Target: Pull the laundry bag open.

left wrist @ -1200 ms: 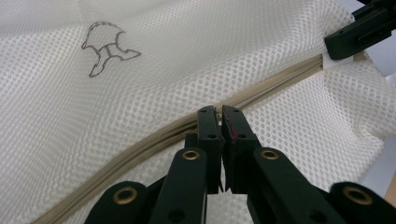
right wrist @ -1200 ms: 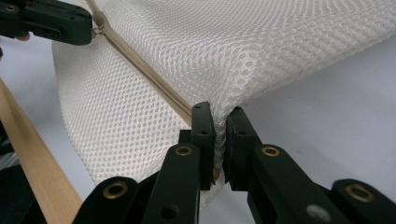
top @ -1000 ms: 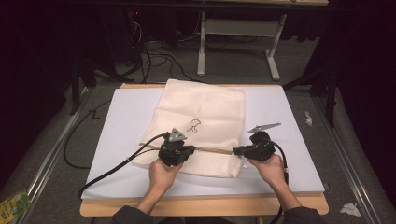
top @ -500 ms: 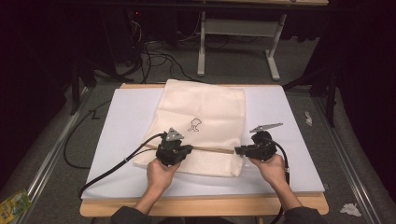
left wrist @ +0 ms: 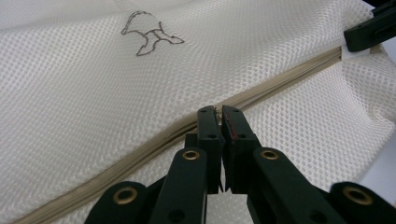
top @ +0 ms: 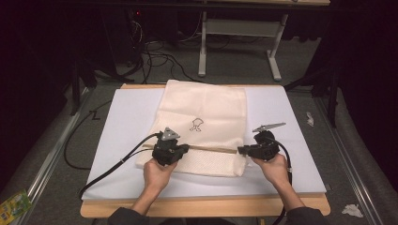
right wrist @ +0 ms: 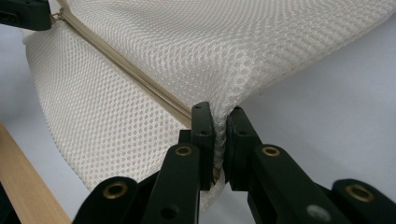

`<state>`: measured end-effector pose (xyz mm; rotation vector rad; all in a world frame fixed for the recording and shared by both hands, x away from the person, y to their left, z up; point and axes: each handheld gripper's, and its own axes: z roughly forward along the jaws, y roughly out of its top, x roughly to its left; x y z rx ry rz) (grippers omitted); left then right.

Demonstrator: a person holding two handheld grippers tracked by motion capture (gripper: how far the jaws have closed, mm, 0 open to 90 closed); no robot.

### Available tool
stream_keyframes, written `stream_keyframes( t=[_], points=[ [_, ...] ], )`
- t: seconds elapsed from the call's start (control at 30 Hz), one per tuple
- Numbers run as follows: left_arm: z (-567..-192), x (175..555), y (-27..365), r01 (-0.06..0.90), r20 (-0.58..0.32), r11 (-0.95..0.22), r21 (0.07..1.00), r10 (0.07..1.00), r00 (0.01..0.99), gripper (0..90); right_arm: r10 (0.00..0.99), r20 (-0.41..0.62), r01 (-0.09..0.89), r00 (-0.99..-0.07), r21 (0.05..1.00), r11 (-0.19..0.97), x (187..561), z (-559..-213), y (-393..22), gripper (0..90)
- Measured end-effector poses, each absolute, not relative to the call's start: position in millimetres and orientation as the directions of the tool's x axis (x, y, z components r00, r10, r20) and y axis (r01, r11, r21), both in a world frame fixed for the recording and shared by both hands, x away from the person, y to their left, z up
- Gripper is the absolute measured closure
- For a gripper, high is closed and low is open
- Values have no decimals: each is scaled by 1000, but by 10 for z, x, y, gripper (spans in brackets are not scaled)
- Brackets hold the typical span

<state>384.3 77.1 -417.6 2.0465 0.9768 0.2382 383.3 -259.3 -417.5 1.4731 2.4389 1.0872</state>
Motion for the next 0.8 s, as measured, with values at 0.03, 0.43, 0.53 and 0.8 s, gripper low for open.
stream_keyframes(
  t=[0.03,0.43,0.53,0.8],
  points=[
    [-4175,3847,774,554,-165,-352,754,716,679,872,805,273,740,-527,613,277,3834,-4177,-2594,853],
    [-4172,3882,903,563,-167,-340,753,730,663,872,818,260,748,-514,602,279,3838,-4198,-2621,854],
    [-4176,3892,907,564,-167,-344,751,727,666,872,820,253,751,-513,595,286,3839,-4208,-2605,854],
    [-4173,3920,954,569,-161,-339,749,740,653,872,824,240,749,-512,596,292,3845,-4205,-2605,854]
  ],
)
